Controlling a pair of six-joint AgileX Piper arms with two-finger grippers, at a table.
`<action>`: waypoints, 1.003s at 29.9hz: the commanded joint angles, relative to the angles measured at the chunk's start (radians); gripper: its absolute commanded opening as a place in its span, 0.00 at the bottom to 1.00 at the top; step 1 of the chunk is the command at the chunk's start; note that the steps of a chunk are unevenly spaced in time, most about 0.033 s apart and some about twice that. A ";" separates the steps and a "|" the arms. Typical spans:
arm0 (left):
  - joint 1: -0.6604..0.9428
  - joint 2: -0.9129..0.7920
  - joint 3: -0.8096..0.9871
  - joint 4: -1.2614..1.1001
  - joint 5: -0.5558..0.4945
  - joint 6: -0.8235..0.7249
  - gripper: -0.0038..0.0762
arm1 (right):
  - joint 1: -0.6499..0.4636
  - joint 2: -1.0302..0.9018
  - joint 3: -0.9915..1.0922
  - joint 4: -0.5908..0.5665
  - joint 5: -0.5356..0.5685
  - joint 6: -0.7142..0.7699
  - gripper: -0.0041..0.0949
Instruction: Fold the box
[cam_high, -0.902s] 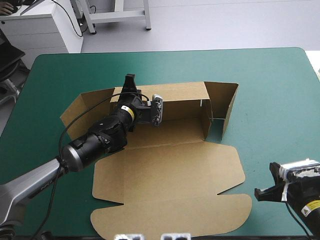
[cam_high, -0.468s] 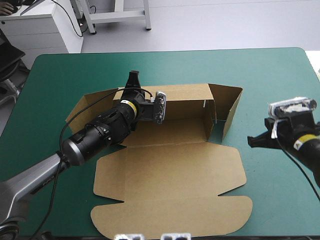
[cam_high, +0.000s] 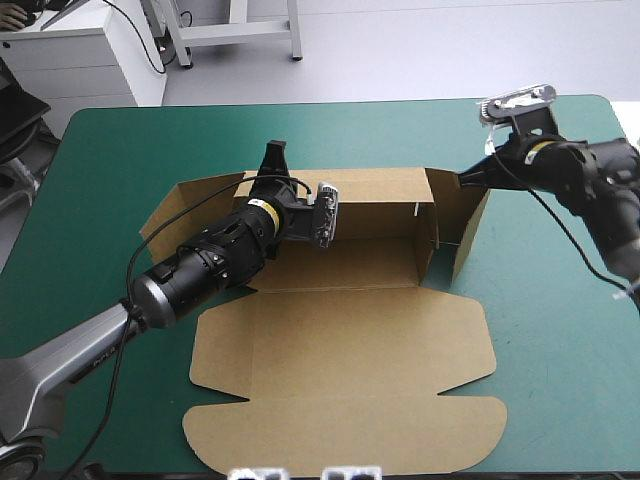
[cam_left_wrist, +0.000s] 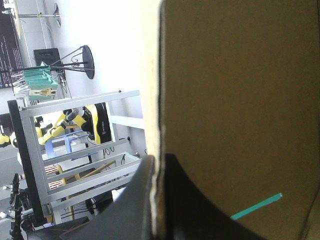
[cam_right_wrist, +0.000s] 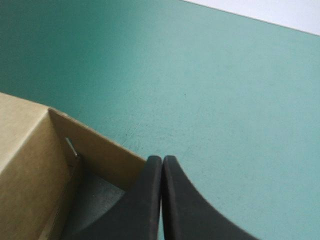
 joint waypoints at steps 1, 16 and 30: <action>-0.003 -0.033 -0.033 0.017 -0.048 0.000 0.04 | -0.002 0.085 -0.116 -0.016 0.017 -0.032 0.03; 0.012 -0.033 -0.033 0.020 -0.054 -0.001 0.04 | -0.076 0.171 -0.142 0.258 0.250 -0.236 0.03; 0.056 -0.033 -0.033 0.007 -0.095 -0.005 0.04 | -0.071 -0.004 0.188 0.627 0.114 -0.561 0.03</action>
